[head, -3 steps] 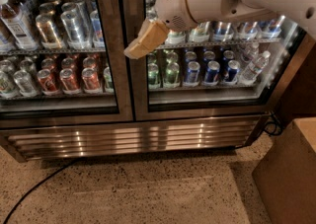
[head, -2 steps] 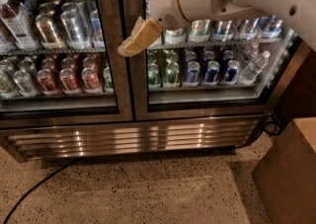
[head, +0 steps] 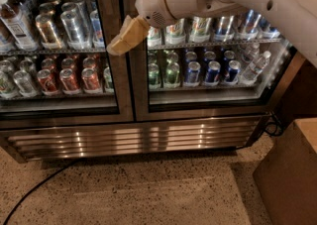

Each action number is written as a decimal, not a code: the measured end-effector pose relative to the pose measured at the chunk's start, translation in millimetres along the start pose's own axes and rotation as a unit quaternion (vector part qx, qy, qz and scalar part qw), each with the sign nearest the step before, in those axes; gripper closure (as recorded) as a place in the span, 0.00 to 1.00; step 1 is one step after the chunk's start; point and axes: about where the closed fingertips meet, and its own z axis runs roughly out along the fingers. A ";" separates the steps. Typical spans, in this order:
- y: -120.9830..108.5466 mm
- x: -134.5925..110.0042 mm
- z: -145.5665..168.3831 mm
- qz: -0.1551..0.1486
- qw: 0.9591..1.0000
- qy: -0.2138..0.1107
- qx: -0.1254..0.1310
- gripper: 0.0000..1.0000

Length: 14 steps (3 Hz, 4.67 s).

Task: Open left fridge door

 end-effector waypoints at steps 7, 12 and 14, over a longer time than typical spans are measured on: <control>-49.0 -12.2 65.1 0.008 0.999 -0.037 0.023 0.13; -59.6 -22.3 85.4 0.025 0.995 -0.097 0.001 0.99; -66.3 -19.3 84.0 0.030 0.995 -0.096 -0.004 1.00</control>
Offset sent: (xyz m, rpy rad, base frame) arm 0.0473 0.0228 0.0071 0.0389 -0.0521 -0.0195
